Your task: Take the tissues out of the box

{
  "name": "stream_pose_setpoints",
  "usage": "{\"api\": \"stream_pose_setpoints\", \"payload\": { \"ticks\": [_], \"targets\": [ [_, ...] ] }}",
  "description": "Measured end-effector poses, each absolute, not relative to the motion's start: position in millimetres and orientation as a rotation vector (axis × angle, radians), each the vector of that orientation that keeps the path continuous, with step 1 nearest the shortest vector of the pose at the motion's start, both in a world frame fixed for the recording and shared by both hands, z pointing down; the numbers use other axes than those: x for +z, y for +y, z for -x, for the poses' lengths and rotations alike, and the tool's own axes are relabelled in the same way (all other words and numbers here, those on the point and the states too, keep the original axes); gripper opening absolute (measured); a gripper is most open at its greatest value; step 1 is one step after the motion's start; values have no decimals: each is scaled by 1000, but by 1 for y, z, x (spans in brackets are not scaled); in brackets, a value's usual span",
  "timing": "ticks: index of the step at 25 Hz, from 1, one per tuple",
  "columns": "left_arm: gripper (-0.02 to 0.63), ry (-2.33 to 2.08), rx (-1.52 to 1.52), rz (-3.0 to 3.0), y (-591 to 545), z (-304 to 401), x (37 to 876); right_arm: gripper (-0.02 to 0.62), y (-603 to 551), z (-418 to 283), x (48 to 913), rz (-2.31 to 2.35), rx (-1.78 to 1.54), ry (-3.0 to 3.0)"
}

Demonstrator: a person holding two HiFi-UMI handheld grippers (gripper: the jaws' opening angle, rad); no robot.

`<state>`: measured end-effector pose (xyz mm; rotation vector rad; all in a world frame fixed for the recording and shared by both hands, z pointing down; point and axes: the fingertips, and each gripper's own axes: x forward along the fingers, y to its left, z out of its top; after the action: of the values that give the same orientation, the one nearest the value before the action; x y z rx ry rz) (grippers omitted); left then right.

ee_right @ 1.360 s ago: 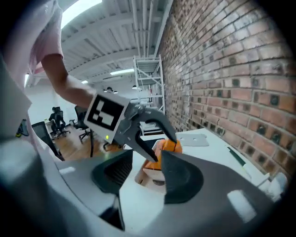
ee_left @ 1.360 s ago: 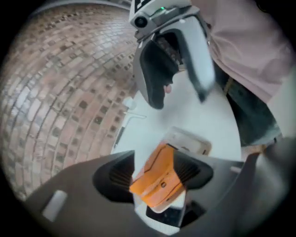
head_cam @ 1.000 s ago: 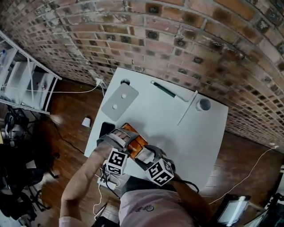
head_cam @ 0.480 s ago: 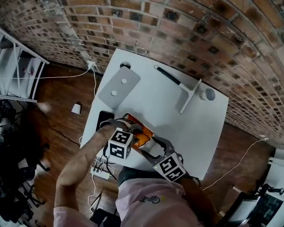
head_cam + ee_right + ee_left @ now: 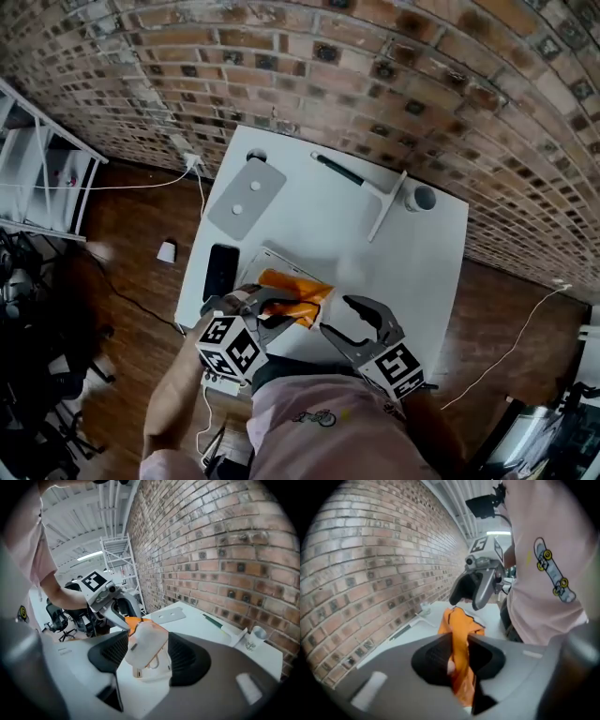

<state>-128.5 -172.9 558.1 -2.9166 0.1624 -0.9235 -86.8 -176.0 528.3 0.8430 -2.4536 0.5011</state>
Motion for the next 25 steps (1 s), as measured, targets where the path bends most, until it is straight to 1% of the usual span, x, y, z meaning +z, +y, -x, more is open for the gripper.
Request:
{"api": "stream_pose_setpoints", "payload": {
  "ticks": [4, 8, 10, 13, 17, 20, 22, 25],
  "targets": [
    [69, 481, -608, 3031, -152, 106, 476, 251, -163, 52, 437, -1016, 366, -2656],
    [71, 1098, -34, 3125, -137, 84, 396, 225, -139, 7, 356, -1265, 258, -2778],
    [71, 1365, 138, 3104, -122, 65, 378, 224, -123, -24, 340, -1373, 146, -2751],
    [71, 1595, 153, 3100, -103, 28, 387, 212, -109, -61, 334, -1487, 14, -2736],
    [72, 1749, 72, 3191, -94, -6, 410, 198, -99, -81, 338, -1635, -3, -2724],
    [72, 1852, 63, 3066, -102, -9, 404, 174, -99, -88, 338, -1698, -70, -2702],
    [72, 1942, 71, 2917, -112, 1, 390, 168, -100, -92, 332, -1782, -37, -2713],
    [72, 1987, 104, 2710, -126, 12, 364, 117, -101, -94, 328, -1797, -63, -2733]
  ]
}}
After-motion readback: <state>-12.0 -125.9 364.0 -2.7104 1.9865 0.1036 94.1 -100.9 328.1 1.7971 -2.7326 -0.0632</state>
